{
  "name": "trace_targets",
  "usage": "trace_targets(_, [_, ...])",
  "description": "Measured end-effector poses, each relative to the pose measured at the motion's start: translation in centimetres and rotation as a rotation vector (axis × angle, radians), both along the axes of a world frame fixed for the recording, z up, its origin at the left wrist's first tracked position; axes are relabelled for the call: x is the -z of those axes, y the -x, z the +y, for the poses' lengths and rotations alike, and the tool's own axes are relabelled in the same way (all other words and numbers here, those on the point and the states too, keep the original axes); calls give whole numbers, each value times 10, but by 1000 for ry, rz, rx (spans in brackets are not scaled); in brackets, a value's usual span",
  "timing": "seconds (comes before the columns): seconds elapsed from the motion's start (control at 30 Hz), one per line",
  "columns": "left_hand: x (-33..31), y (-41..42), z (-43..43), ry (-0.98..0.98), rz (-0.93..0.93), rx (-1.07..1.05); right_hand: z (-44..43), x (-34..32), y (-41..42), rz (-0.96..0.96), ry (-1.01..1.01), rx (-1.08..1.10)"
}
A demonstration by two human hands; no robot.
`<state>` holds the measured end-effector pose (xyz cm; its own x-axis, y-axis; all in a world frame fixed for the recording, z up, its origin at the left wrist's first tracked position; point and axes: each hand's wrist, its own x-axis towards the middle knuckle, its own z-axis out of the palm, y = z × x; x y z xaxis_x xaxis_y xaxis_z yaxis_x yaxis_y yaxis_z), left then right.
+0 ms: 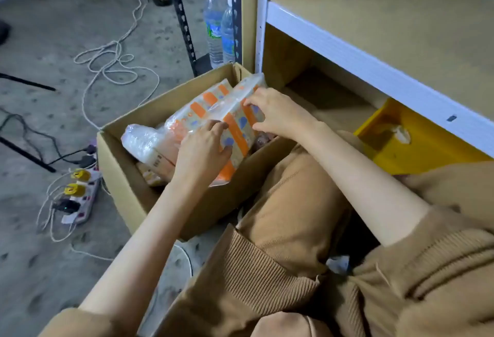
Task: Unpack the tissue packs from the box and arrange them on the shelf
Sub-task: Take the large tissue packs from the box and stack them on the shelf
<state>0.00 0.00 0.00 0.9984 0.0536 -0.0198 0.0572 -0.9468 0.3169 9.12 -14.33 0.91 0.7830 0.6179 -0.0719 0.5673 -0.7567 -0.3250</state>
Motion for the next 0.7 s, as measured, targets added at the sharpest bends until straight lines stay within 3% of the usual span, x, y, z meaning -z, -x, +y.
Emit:
trace_targets(0.2, [4, -38, 4, 16, 124, -127, 25, 13, -46, 31, 108, -113])
trace_targets(0.47, [21, -78, 3, -36, 378, -214, 61, 31, -96, 162, 439, -323])
trace_targets(0.6, [28, -81, 0, -23, 378, -246, 72, 36, -99, 191, 522, -370])
trace_targets(0.7, [27, -78, 2, 11, 317, -246, 71, 35, -95, 180, 466, -353])
